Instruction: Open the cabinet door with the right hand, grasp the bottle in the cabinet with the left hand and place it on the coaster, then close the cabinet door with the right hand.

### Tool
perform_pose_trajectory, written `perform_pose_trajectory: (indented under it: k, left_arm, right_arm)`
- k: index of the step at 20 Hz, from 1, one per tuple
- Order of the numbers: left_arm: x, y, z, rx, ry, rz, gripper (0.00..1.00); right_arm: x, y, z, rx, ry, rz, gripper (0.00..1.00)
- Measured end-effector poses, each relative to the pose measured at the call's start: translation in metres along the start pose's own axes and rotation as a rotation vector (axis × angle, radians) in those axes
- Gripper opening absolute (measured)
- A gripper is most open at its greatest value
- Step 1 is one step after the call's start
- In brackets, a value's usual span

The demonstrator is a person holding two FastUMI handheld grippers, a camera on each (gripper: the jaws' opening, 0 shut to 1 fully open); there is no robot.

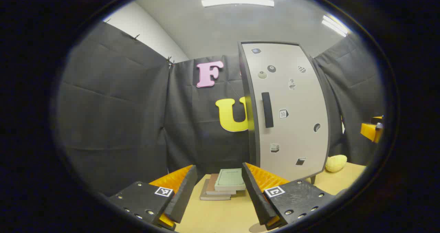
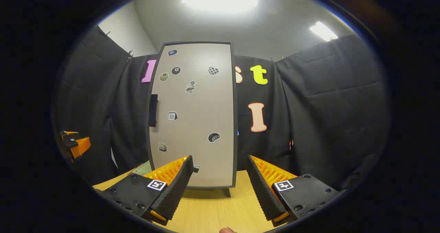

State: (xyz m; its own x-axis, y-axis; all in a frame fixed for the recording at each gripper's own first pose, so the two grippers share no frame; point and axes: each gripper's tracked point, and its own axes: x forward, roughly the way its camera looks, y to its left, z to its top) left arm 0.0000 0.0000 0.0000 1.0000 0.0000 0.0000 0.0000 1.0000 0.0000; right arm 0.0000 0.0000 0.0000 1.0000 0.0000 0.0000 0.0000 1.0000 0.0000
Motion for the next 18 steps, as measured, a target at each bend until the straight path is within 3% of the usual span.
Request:
perform_pose_trajectory:
  k: [18]
  left_arm:
    - [0.005, 0.000, 0.001, 0.014, 0.001, -0.009, 0.81]
  right_arm:
    - [-0.007, -0.016, 0.005, -0.002, -0.006, -0.034, 0.98]
